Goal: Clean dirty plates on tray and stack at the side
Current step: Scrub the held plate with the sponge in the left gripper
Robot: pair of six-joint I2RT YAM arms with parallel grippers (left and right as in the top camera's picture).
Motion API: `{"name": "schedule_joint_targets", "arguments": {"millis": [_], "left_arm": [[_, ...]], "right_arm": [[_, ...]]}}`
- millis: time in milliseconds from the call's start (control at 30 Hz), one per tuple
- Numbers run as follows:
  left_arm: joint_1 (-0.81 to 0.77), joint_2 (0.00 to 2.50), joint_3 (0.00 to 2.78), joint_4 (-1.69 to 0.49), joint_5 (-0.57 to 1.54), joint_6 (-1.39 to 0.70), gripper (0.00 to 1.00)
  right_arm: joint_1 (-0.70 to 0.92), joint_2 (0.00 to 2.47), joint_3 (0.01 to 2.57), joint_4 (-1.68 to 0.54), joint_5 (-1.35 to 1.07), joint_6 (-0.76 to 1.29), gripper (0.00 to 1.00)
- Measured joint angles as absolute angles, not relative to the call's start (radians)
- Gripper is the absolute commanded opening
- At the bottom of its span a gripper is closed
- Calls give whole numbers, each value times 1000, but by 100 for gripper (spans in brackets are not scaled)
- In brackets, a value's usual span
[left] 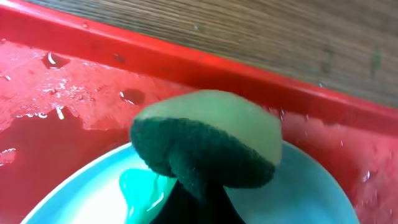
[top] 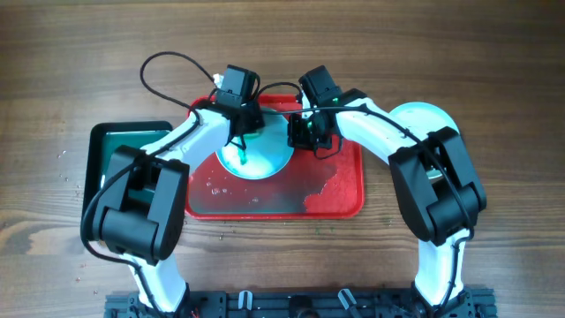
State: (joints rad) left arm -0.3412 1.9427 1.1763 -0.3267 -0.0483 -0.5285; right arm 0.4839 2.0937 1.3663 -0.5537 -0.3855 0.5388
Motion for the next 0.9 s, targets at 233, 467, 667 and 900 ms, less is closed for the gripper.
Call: {"name": "schedule_joint_targets", "arguments": {"millis": [233,467,667,900], "left_arm": [[-353,1957,1187,-348,-119,-384,4],[-334,1949,1234,-625,41,-63,4],[-330,1948,1217,-786,364,183,4],[-362,1935,1211,-748,201,44,4]], "right_arm": [[484,2094,1366,-547,-385,546,4],[488,2094,1367,-557,-390,537,4],[488,2094,1366,-557,-392,533,4],[489,2095,1366,-551,-392,540,4]]}}
